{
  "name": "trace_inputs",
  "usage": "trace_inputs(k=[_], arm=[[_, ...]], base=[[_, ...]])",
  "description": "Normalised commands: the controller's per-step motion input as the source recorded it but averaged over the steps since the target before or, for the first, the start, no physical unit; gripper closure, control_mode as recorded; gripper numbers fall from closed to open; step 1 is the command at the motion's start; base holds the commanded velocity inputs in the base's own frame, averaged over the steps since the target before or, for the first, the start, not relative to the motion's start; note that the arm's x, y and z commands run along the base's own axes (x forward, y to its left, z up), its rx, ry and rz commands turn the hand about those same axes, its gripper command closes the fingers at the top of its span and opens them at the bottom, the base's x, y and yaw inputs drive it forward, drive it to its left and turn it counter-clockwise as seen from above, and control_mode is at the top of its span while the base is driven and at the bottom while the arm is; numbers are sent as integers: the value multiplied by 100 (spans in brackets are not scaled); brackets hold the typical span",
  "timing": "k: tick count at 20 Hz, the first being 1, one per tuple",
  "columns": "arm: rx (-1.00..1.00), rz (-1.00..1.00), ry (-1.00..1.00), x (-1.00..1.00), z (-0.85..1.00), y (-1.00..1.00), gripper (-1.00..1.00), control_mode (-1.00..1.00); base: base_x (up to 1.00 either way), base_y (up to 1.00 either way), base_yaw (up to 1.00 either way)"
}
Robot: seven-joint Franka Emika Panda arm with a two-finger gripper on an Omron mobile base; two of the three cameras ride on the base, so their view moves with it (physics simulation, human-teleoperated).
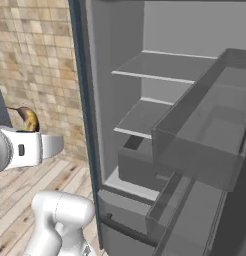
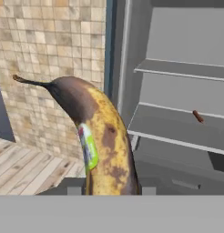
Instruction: Pick up the peach and banana from the fridge and place one fruit on each plate on the dining counter.
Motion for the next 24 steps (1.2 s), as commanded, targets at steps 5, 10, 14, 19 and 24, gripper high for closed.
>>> trace_inputs(k=[5,10,14,19,24], arm=[[0,0,0,0,0,0,100,100],[0,0,0,0,0,0,100,100],[0,0,0,0,0,0,100,100],[0,0,0,0,0,0,100,100],[0,0,0,0,0,0,100,100]], base=[[-60,52,56],[-62,50,61],[-61,53,62],[-52,59,65],[-27,64,70]])
